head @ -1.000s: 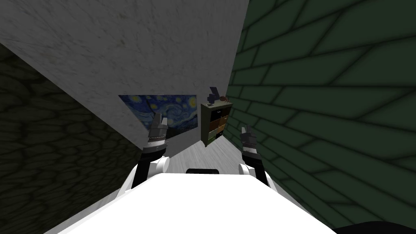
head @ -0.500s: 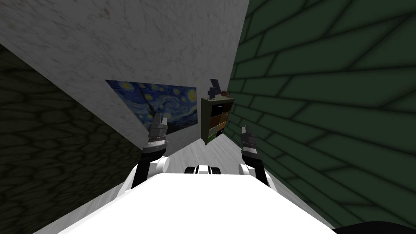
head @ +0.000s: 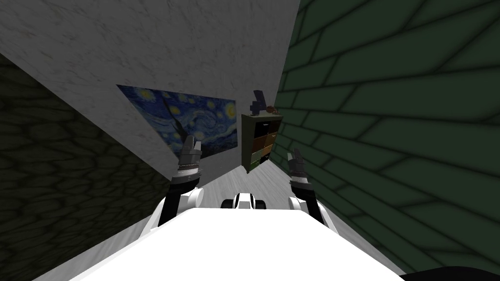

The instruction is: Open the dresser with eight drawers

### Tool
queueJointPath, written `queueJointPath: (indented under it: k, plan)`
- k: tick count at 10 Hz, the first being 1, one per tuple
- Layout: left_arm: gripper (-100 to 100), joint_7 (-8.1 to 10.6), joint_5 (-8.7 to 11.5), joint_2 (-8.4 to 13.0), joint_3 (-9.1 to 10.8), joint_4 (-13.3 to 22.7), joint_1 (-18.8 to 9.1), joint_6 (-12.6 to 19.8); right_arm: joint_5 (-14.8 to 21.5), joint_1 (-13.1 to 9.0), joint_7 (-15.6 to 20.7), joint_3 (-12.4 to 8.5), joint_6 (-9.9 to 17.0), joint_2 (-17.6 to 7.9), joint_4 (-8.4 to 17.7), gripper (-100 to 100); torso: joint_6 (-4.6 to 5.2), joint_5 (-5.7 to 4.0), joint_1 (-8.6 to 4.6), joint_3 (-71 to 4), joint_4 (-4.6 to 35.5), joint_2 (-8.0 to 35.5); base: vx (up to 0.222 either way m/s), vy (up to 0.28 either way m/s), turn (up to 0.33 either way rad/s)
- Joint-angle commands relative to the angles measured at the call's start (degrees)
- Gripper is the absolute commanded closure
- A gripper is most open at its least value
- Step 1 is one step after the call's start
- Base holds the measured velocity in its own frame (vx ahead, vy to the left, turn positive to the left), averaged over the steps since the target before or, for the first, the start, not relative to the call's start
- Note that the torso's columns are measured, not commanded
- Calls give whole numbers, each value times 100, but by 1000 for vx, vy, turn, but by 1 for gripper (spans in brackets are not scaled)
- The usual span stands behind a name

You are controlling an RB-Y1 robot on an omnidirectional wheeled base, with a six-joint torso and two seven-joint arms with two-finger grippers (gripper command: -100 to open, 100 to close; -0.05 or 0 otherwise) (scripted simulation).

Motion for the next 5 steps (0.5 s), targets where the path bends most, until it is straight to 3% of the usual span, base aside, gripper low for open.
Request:
queueJointPath:
  k: [1, 5]
  plan:
    - [0, 0, 0, 0, 0, 0, 0, 0, 70, -102, 398, 6, -54, -218, 95, -100, 1, 0, -1, 2, 3, 7, 38, -20, 13]
    - [0, 0, 0, 0, 0, 0, 0, 0, 186, -245, 930, 23, -166, -425, 257, -100, 1, 1, 2, 5, 5, 12, 29, -9, 13]
